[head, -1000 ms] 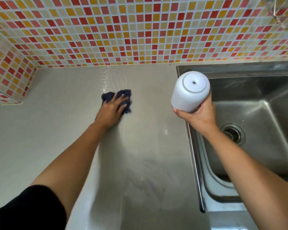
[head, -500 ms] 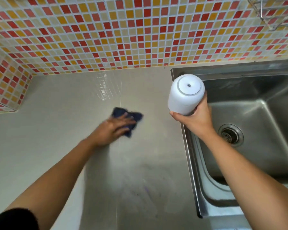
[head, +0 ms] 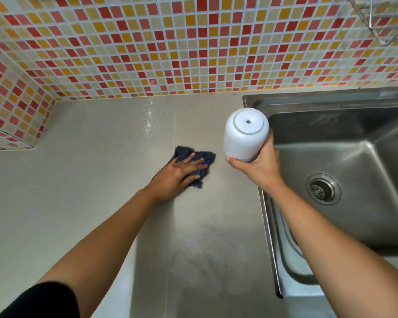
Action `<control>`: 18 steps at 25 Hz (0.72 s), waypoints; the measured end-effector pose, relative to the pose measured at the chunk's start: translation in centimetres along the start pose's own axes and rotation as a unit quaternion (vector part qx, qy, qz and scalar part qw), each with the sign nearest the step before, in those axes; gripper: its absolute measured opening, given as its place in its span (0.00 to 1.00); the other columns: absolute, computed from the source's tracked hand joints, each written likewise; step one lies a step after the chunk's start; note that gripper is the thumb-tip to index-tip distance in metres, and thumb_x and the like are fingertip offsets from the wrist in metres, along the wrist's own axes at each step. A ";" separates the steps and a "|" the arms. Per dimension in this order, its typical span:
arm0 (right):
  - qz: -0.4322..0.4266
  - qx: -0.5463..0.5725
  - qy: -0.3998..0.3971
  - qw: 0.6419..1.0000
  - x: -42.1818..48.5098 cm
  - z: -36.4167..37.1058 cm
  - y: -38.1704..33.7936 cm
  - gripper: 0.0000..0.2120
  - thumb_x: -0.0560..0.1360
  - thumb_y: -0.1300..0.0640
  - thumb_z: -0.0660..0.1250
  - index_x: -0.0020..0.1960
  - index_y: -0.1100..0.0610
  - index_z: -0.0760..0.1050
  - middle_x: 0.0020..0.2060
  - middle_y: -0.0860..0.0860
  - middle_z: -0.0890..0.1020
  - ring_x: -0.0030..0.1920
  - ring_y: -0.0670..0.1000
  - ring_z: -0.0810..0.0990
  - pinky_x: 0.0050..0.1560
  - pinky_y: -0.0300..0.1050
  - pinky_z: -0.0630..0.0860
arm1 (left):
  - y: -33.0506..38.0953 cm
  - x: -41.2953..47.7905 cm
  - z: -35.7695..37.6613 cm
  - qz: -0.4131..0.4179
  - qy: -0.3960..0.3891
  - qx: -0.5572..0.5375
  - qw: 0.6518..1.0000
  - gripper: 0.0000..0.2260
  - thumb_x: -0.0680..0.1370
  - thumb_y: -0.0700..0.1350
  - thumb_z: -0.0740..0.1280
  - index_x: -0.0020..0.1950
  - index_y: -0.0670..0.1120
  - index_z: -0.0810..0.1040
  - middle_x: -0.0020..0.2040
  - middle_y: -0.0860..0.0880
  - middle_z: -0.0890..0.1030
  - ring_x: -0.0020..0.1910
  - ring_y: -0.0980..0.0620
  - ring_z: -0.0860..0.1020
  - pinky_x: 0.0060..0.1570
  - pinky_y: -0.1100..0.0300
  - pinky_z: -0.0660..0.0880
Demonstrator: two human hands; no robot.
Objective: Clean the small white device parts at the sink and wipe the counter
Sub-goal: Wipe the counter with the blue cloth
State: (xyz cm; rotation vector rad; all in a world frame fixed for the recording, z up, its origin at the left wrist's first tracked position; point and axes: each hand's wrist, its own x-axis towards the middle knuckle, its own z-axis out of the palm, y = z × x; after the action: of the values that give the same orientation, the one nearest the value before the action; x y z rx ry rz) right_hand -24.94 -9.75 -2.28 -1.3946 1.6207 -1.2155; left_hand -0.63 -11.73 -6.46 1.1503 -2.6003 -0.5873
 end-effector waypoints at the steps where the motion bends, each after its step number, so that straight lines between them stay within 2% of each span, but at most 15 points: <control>1: -0.002 0.009 -0.012 1.000 0.0 0.9 -0.1 0.44 0.57 0.60 0.81 0.66 0.49 0.61 0.56 0.41 0.73 0.55 0.38 0.72 0.55 0.28 0.70 | -0.7 -2.5 -0.6 -0.013 0.001 -0.008 1.000 0.24 0.79 0.58 0.53 0.66 0.45 0.74 0.68 0.52 0.71 0.72 0.58 0.60 0.69 0.68 0.51; 3: -0.002 0.010 -0.039 0.999 0.0 3.0 -0.2 0.45 0.57 0.59 0.81 0.67 0.51 0.61 0.56 0.40 0.73 0.55 0.39 0.72 0.56 0.30 0.71 | -3.7 -7.6 -2.1 -0.081 0.036 0.000 0.996 0.25 0.80 0.60 0.52 0.67 0.46 0.73 0.69 0.52 0.70 0.72 0.60 0.58 0.70 0.67 0.52; 4: 0.000 0.003 -0.054 0.999 -0.1 3.9 -0.3 0.45 0.56 0.58 0.81 0.67 0.51 0.61 0.56 0.39 0.73 0.54 0.39 0.72 0.57 0.32 0.71 | -5.2 -9.6 -3.0 -0.144 0.058 0.005 0.988 0.23 0.80 0.59 0.54 0.68 0.47 0.72 0.70 0.51 0.70 0.73 0.59 0.58 0.71 0.62 0.54; 6: 0.003 0.003 -0.083 0.997 -0.2 5.7 -0.1 0.45 0.55 0.54 0.81 0.66 0.48 0.61 0.57 0.40 0.74 0.55 0.42 0.74 0.58 0.38 0.73 | -7.0 -12.2 -4.3 -0.288 0.102 0.016 0.952 0.17 0.81 0.48 0.60 0.70 0.49 0.70 0.72 0.49 0.68 0.74 0.54 0.59 0.71 0.52 0.58; 8: 0.001 0.012 -0.099 0.995 -0.4 6.9 0.4 0.45 0.55 0.54 0.80 0.66 0.47 0.61 0.59 0.43 0.75 0.58 0.45 0.74 0.59 0.46 0.74 | -5.8 -13.2 -3.7 -0.349 0.126 0.019 0.928 0.17 0.81 0.44 0.61 0.70 0.50 0.70 0.73 0.49 0.67 0.74 0.52 0.60 0.70 0.52 0.58; 10: 0.000 0.017 -0.106 0.994 -0.5 7.6 0.7 0.44 0.55 0.56 0.81 0.66 0.49 0.61 0.59 0.44 0.75 0.58 0.45 0.74 0.59 0.46 0.73 | -2.6 -14.6 -2.3 -0.313 0.110 0.003 0.943 0.18 0.80 0.51 0.59 0.70 0.50 0.71 0.72 0.52 0.67 0.74 0.55 0.58 0.71 0.59 0.54; 12: 0.004 0.026 -0.121 0.992 -0.3 7.6 1.0 0.45 0.56 0.57 0.81 0.66 0.51 0.61 0.60 0.45 0.74 0.59 0.45 0.74 0.61 0.47 0.72 | 0.7 -17.9 -1.0 -0.238 0.049 -0.006 0.970 0.24 0.79 0.60 0.52 0.69 0.51 0.71 0.71 0.54 0.67 0.74 0.57 0.57 0.70 0.70 0.49; 13: 0.006 0.027 -0.140 0.990 -0.2 7.4 1.0 0.46 0.56 0.58 0.81 0.67 0.53 0.60 0.62 0.47 0.73 0.61 0.45 0.73 0.63 0.47 0.71 | 1.7 -20.3 -0.7 -0.209 0.023 -0.003 0.978 0.23 0.80 0.61 0.50 0.69 0.53 0.71 0.70 0.55 0.68 0.74 0.58 0.57 0.70 0.70 0.50; 14: 0.007 0.028 -0.164 0.986 0.1 7.3 0.9 0.48 0.56 0.57 0.81 0.69 0.54 0.58 0.64 0.48 0.71 0.63 0.45 0.71 0.66 0.48 0.69 | 1.8 -22.4 -0.7 -0.186 0.016 0.017 0.982 0.22 0.80 0.61 0.49 0.70 0.57 0.68 0.71 0.56 0.67 0.75 0.60 0.55 0.72 0.65 0.52; 15: 0.012 0.018 -0.187 0.982 0.1 6.9 0.8 0.52 0.56 0.56 0.81 0.71 0.55 0.54 0.67 0.49 0.68 0.67 0.46 0.67 0.69 0.49 0.65 | 1.4 -24.0 -1.1 -0.190 0.018 0.056 0.980 0.22 0.80 0.62 0.49 0.72 0.60 0.64 0.72 0.59 0.65 0.75 0.61 0.54 0.72 0.56 0.55; 16: 0.014 -0.002 -0.204 0.979 -0.1 6.3 0.8 0.56 0.56 0.53 0.81 0.74 0.54 0.49 0.71 0.49 0.63 0.70 0.46 0.63 0.71 0.49 0.61 | 0.7 -24.9 -1.6 -0.240 0.026 0.100 0.965 0.24 0.78 0.65 0.48 0.73 0.61 0.61 0.73 0.60 0.62 0.76 0.59 0.52 0.70 0.47 0.56; 17: 0.020 -0.042 -0.214 0.976 -0.2 5.6 0.7 0.59 0.58 0.50 0.80 0.75 0.54 0.45 0.74 0.50 0.58 0.73 0.47 0.57 0.73 0.47 0.56 | -0.2 -24.7 -2.3 -0.327 0.033 0.122 0.936 0.29 0.76 0.68 0.49 0.75 0.59 0.57 0.75 0.60 0.60 0.76 0.56 0.51 0.68 0.41 0.54; 18: 0.018 -0.105 -0.217 0.970 -0.9 4.5 0.8 0.57 0.61 0.46 0.78 0.75 0.54 0.43 0.75 0.51 0.54 0.74 0.48 0.52 0.73 0.45 0.52 | -1.0 -23.9 -2.8 -0.412 0.046 0.129 0.901 0.34 0.73 0.69 0.49 0.76 0.57 0.53 0.75 0.59 0.56 0.77 0.53 0.49 0.68 0.37 0.50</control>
State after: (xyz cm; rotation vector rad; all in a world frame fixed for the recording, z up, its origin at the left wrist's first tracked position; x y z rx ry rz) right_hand -20.92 -9.90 -4.69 -1.6198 1.4817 -0.6658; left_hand 16.85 4.79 -5.68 2.3210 -2.0534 -0.3015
